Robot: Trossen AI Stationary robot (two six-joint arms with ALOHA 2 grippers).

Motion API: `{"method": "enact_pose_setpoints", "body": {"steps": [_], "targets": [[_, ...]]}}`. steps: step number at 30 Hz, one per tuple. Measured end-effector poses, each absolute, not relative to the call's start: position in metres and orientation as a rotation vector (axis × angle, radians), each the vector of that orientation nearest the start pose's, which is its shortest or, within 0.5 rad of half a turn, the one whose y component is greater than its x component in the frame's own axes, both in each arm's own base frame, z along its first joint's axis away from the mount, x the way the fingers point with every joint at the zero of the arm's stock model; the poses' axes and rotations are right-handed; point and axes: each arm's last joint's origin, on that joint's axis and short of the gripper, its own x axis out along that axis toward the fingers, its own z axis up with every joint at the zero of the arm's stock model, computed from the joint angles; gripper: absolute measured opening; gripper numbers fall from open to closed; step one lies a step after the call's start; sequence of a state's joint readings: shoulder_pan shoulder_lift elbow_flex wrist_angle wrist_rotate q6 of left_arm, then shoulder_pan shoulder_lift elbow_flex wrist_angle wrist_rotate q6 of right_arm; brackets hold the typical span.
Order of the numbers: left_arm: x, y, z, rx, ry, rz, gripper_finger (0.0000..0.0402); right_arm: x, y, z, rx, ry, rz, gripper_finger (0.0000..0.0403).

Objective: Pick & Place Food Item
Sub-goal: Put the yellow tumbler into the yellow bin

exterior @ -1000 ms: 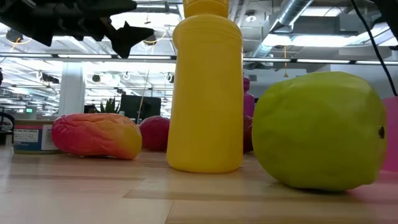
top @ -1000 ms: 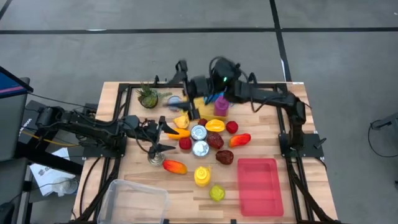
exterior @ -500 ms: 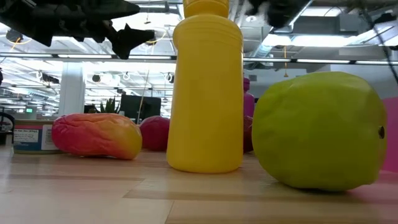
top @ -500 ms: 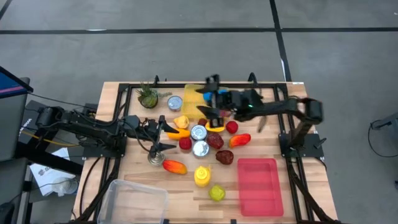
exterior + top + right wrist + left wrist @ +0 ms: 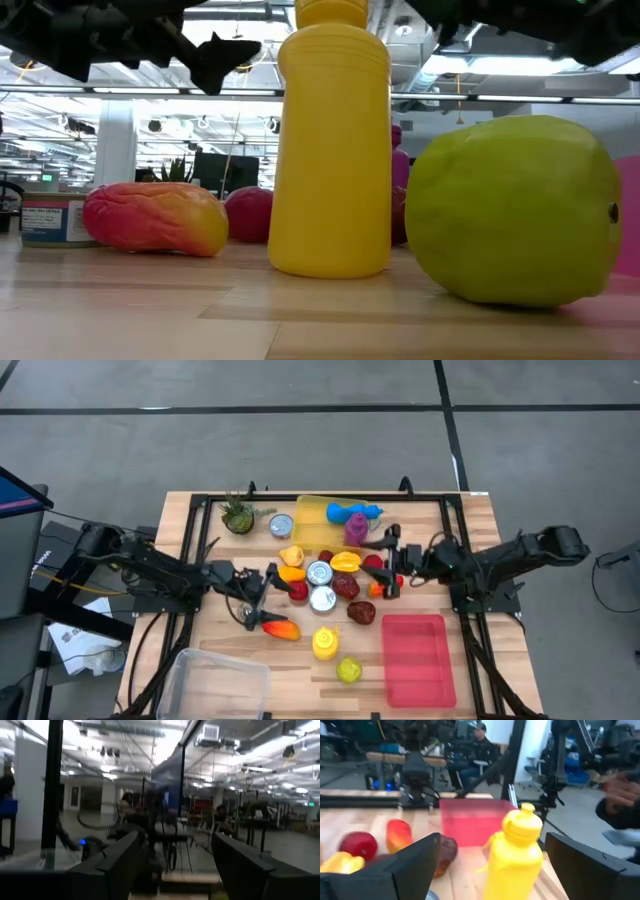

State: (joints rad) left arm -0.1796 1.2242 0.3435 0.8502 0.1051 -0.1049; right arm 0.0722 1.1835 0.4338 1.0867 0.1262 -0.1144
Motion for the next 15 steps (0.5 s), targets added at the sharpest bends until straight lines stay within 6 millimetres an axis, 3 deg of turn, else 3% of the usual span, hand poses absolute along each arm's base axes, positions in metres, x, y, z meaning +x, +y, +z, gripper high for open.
{"method": "enact_pose_setpoints", "body": {"steps": [7,15], "targets": [[0.255,-0.068,0.196,-0.027,0.078,-0.360,0.0370,0.221,0.034,0.245,-0.095,-0.285,-0.110,0.0240],[0.276,-0.078,0.185,-0.021,0.131,-0.366,0.0369,0.220,0.048,0.243,-0.088,-0.274,-0.101,0.0240]]}}
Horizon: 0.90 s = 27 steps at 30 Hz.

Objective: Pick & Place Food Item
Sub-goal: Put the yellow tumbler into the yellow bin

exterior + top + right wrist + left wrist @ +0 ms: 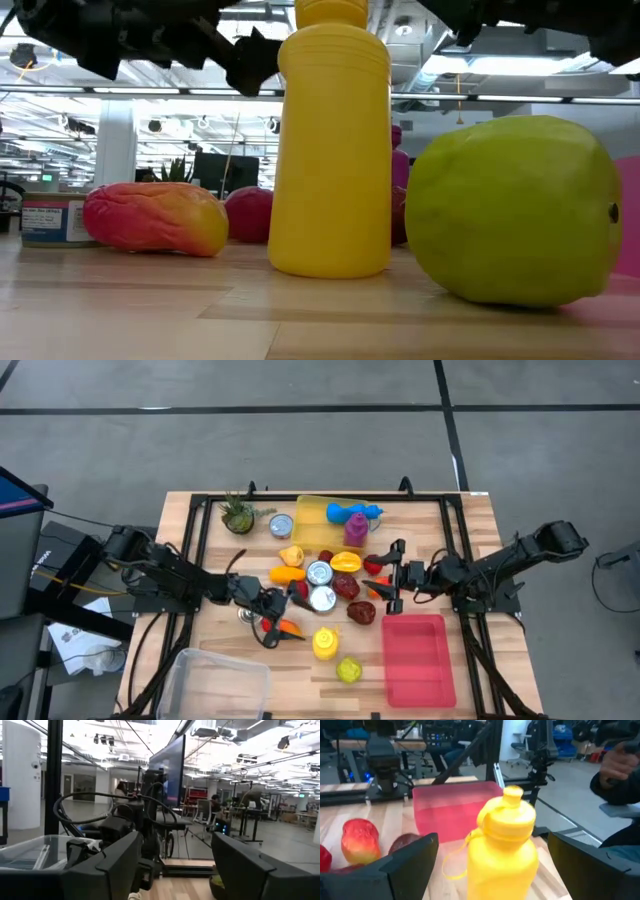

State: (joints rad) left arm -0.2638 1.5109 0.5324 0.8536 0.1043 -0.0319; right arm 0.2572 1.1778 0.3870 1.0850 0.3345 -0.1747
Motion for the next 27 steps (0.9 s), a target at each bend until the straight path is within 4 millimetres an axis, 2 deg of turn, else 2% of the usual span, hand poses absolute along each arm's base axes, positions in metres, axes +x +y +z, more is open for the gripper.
{"method": "enact_pose_setpoints", "body": {"steps": [9,22,27], "targets": [[0.279,-0.090,0.177,-0.048,0.125,-0.404,0.0369,0.217,0.059,0.242,-0.090,-0.256,-0.128,0.0240],[0.287,-0.093,0.166,-0.080,0.047,-0.407,0.0388,0.216,0.061,0.242,-0.088,-0.256,-0.122,0.0240],[0.299,-0.097,0.167,-0.081,0.035,-0.425,0.0389,0.216,0.060,0.242,-0.096,-0.252,-0.144,0.0240]]}}
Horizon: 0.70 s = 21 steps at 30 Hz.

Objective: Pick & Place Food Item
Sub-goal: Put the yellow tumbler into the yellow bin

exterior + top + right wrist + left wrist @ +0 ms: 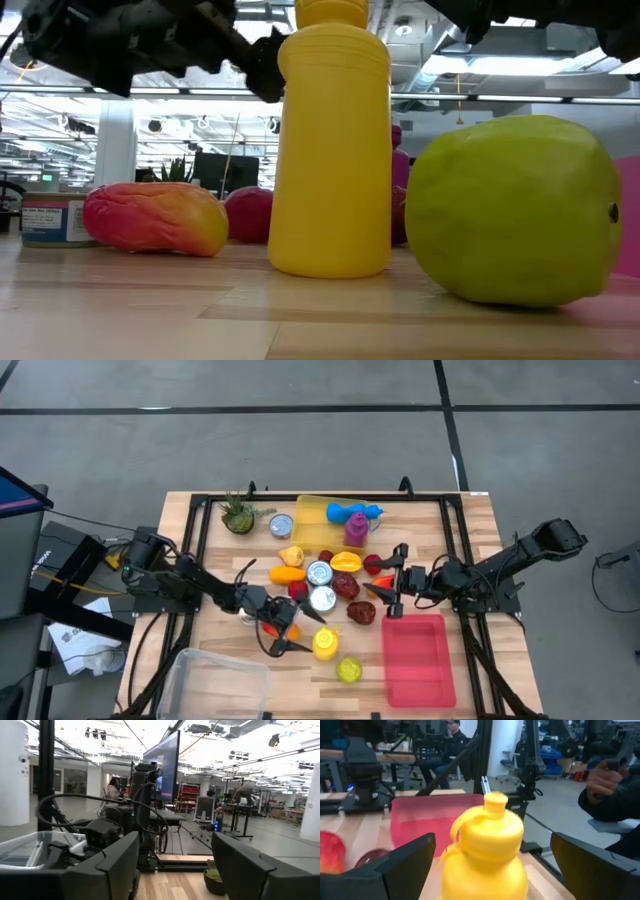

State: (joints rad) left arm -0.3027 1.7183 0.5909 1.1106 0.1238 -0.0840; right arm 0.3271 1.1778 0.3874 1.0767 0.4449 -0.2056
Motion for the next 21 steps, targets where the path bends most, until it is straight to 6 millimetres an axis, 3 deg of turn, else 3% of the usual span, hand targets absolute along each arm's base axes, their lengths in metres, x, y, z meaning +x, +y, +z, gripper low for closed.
{"method": "enact_pose_setpoints", "body": {"steps": [21], "targets": [[0.331,-0.107,0.164,-0.061,0.040,-0.428,0.0376,0.216,0.060,0.242,-0.101,-0.248,-0.146,0.0240]]}}
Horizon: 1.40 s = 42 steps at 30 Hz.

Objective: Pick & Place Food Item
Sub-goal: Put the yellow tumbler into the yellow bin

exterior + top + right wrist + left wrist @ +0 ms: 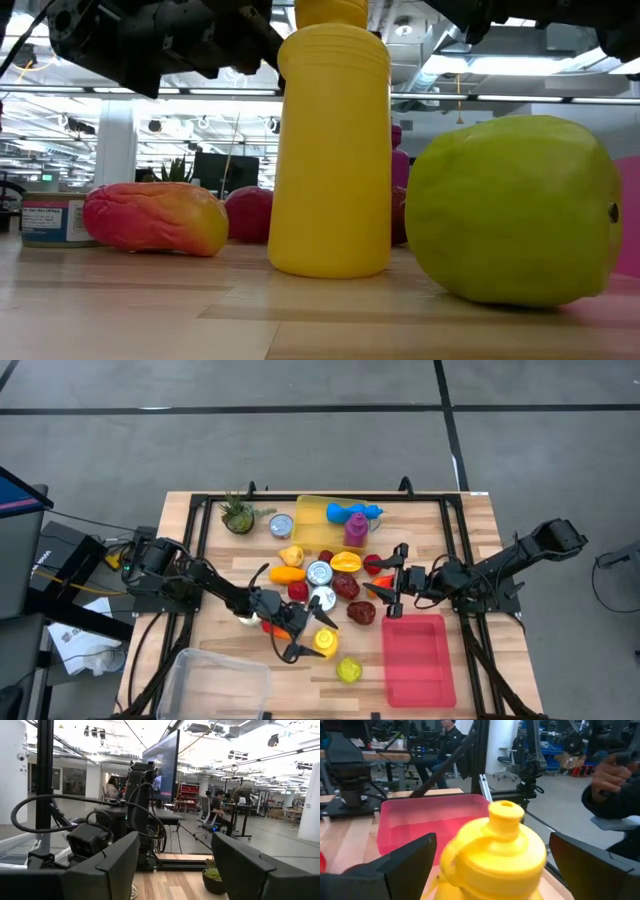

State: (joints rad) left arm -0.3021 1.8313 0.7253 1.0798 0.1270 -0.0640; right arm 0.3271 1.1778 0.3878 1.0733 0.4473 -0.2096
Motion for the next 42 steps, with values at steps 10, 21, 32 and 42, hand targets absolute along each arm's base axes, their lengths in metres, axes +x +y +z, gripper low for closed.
{"method": "enact_pose_setpoints", "body": {"steps": [10,21,32,42], "targets": [[0.332,-0.104,0.163,-0.053,0.046,-0.373,0.0284,0.216,0.060,0.241,-0.103,-0.245,-0.145,0.0240],[0.331,-0.105,0.169,0.000,0.013,-0.377,0.0202,0.217,0.060,0.240,-0.097,-0.229,-0.142,0.0240],[0.291,-0.085,0.245,0.173,0.017,-0.188,0.0202,0.217,0.061,0.239,-0.093,-0.224,-0.140,0.0240],[0.262,-0.030,0.294,0.325,-0.043,0.112,0.0202,0.217,0.061,0.239,-0.094,-0.223,-0.139,0.0240]]}}
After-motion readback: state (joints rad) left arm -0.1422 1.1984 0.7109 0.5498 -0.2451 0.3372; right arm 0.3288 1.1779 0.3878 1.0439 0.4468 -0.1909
